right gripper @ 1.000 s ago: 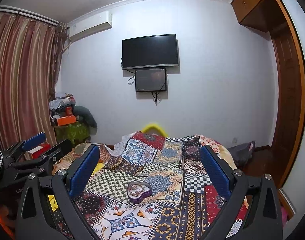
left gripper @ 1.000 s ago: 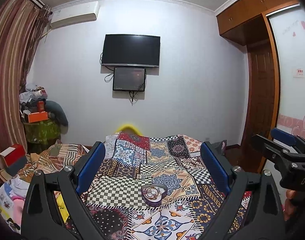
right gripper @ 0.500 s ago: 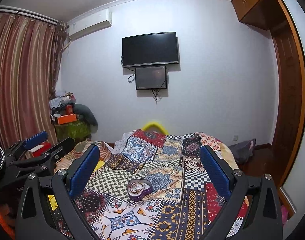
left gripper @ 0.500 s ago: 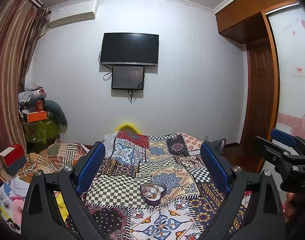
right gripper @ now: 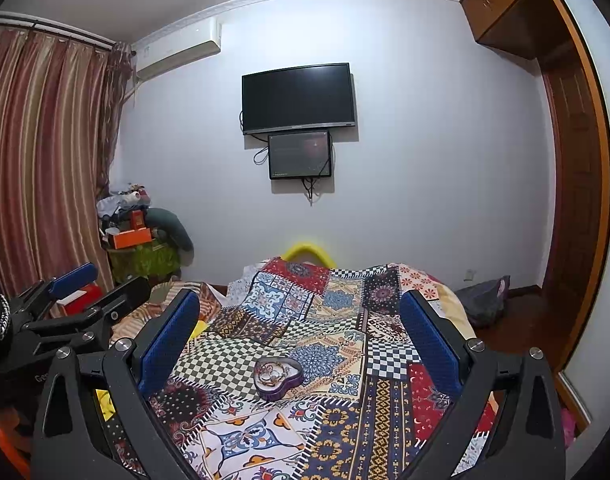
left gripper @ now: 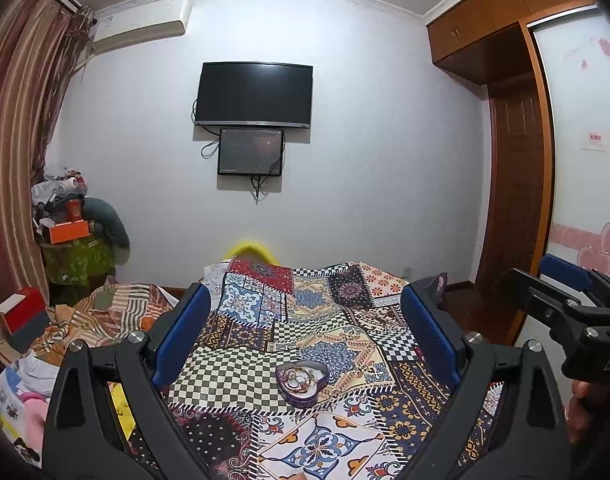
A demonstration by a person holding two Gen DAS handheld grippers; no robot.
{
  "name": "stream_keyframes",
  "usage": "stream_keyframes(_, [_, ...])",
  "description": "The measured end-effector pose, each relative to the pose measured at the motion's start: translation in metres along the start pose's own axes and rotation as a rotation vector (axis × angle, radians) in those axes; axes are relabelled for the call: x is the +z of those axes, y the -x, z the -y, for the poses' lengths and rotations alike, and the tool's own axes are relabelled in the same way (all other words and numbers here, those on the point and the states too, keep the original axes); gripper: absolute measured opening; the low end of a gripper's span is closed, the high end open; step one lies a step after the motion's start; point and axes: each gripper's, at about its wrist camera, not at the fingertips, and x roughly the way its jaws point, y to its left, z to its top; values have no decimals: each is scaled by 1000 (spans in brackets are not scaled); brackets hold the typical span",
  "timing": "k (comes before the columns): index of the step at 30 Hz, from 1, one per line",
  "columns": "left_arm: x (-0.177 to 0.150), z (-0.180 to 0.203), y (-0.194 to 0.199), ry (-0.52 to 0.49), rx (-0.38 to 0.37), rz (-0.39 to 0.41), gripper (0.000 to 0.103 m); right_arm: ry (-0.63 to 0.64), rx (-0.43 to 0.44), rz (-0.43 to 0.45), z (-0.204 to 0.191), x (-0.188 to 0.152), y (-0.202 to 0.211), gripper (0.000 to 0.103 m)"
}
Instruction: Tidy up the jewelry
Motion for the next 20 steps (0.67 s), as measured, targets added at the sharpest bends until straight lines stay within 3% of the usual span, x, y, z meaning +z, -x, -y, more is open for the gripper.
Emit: stream_keyframes(20, [-6,0,-6,-10,-5,-21,101,-7,-4,-16,2,-2,-5,99])
